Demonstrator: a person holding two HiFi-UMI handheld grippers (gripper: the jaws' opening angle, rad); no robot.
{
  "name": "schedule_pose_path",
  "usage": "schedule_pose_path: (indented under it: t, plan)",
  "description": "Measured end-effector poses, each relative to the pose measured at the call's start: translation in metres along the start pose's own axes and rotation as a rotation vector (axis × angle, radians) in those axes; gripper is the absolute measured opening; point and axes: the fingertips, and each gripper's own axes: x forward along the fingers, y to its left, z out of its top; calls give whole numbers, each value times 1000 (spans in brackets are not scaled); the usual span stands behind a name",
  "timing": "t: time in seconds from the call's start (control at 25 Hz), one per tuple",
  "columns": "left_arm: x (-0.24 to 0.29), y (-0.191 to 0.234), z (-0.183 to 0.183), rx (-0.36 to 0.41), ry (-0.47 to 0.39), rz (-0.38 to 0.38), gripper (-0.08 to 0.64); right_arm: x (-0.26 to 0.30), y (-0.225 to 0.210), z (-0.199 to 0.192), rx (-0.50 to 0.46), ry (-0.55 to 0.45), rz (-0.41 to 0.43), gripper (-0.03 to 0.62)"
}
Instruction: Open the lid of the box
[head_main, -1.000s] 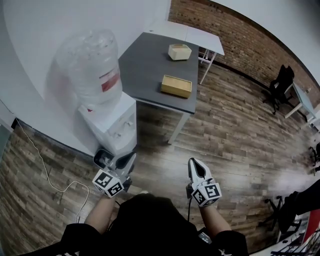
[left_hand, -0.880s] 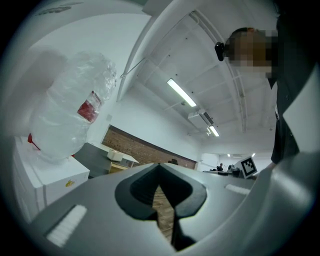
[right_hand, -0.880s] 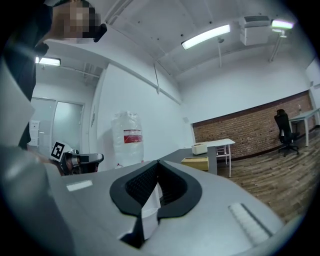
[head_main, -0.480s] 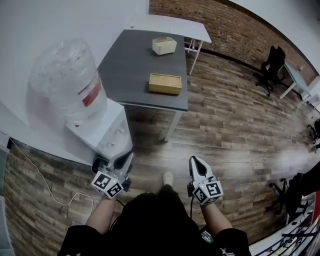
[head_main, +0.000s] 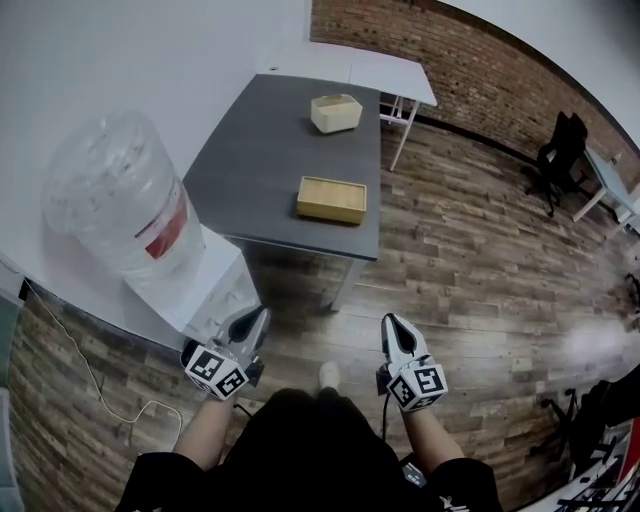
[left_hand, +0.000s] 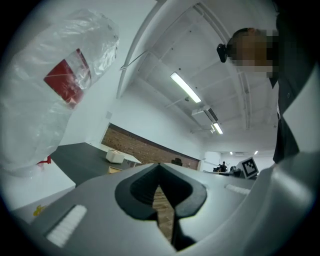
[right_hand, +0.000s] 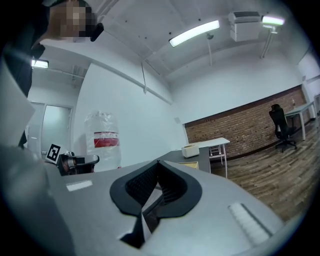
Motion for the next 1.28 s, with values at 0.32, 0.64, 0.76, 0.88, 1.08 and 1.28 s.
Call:
schedule_pose_path:
  t: [0.32,0.64,0.76,0.88,1.08,1.28]
  plan:
    - [68,28,12,36,-14,29,0,55,-53,16,7,-14,26,3]
    - [122,42,12,49,-28,79,0,79,-108,35,12,-18,35,2]
    - [138,42,9,60,-28,96,0,86,-121,39,18,-21,40,3]
    - [150,43,6,52,-10,102,0,93,-130,37,40,-12,37,3]
    - [164,57,3,13,-4,118,0,107,-140,25,74,17,24,2]
    - [188,84,1,15,-13,106,0,138,-147,21,50,38,22,3]
